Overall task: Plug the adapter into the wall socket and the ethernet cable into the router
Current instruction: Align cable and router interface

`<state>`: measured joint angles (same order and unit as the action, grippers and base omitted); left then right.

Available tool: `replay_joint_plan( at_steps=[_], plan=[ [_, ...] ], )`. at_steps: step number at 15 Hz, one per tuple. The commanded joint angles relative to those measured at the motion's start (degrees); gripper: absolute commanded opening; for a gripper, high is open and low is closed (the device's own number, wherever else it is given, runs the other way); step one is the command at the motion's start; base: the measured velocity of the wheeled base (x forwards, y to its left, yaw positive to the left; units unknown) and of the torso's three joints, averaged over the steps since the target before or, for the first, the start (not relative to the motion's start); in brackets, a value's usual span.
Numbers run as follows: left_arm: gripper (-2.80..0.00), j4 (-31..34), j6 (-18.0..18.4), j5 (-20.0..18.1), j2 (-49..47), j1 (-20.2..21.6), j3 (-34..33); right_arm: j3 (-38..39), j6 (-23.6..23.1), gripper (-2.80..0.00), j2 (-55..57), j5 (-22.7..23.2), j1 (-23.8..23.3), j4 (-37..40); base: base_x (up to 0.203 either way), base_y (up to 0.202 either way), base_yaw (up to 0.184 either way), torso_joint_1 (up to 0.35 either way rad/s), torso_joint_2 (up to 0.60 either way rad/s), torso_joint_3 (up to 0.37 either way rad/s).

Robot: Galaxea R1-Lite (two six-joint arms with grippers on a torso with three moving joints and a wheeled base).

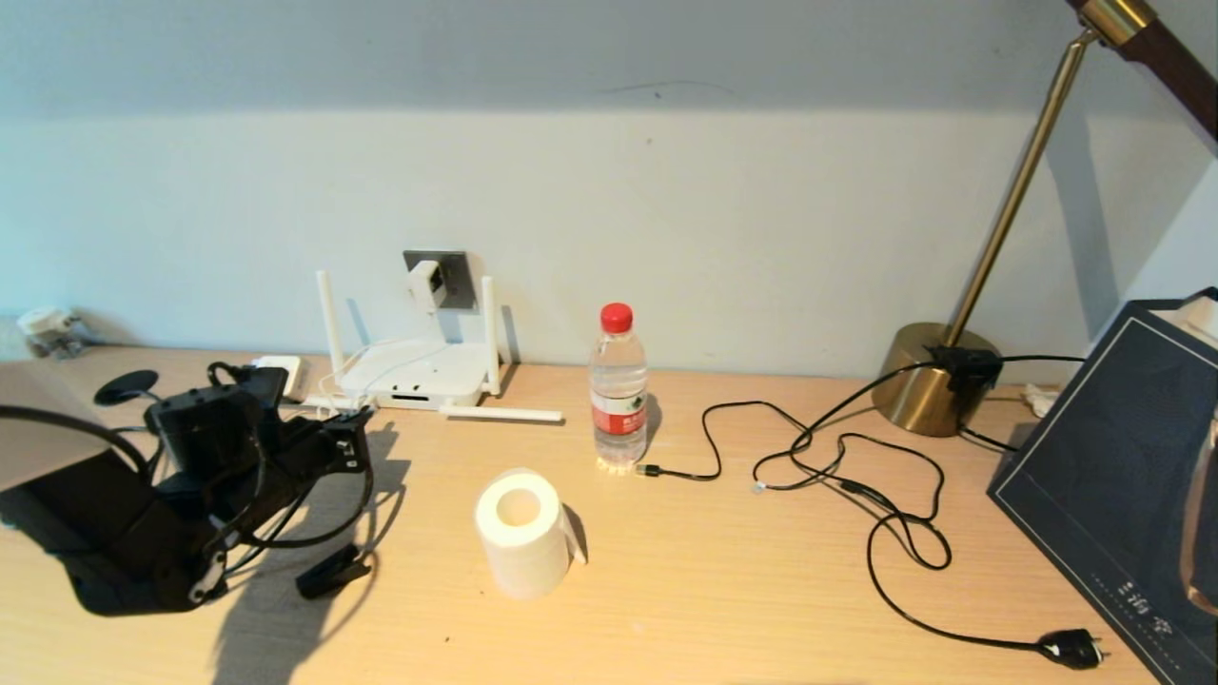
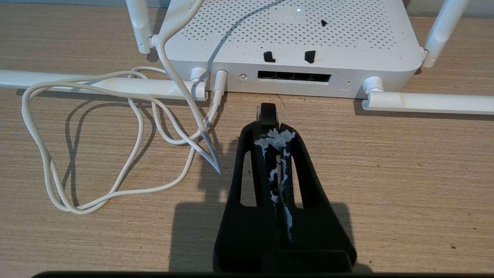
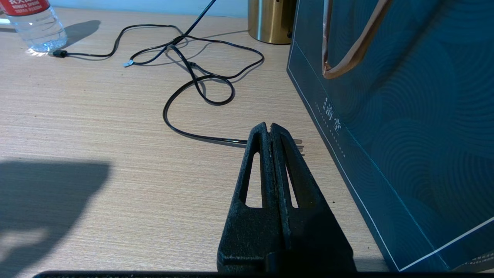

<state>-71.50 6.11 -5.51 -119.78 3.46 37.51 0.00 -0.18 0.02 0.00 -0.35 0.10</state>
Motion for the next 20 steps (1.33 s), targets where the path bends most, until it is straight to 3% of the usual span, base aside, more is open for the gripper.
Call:
replay_joint_plan(
  at_steps=[1, 11, 20],
  plan=[
    [-2.8, -0.47, 0.04, -0.08, -2.29, 0.14, 1.47, 0.0, -0.05, -2.8, 0.05, 0.0, 0.0, -0.01, 0.0, 0.0, 0.0, 0.0, 0.0, 0.0],
    [-2.8, -0.57, -0.04, -0.59, -8.43, -0.03, 9.88, 0.0, 0.0, -2.8, -0.02, 0.0, 0.0, -0.01, 0.0, 0.0, 0.0, 0.0, 0.0, 0.0],
    [-2.8, -0.51, -0.02, -0.55, -9.77, -0.56, 11.35, 0.0, -0.08, -2.8, -0.02, 0.0, 0.0, -0.01, 0.0, 0.0, 0.0, 0.0, 0.0, 0.0]
  ],
)
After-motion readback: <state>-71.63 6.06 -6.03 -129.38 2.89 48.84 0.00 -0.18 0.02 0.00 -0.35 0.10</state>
